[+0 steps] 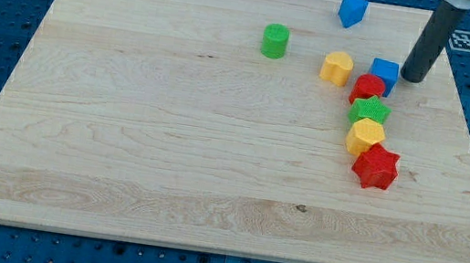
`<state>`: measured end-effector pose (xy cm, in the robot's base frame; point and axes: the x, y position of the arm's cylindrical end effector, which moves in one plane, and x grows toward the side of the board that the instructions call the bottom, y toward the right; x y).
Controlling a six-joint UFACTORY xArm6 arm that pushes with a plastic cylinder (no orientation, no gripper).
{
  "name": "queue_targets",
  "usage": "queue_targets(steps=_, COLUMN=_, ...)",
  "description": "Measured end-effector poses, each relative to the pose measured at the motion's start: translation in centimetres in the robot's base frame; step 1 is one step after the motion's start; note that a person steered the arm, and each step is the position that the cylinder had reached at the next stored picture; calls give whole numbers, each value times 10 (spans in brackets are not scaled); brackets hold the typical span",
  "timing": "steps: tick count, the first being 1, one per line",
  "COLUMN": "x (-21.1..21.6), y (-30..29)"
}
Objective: Move the red circle below the yellow heart
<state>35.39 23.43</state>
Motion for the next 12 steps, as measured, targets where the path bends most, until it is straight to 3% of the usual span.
queue_targets(steps=2, x=36, y=-1)
queue_targets(steps=12, x=45, y=-68)
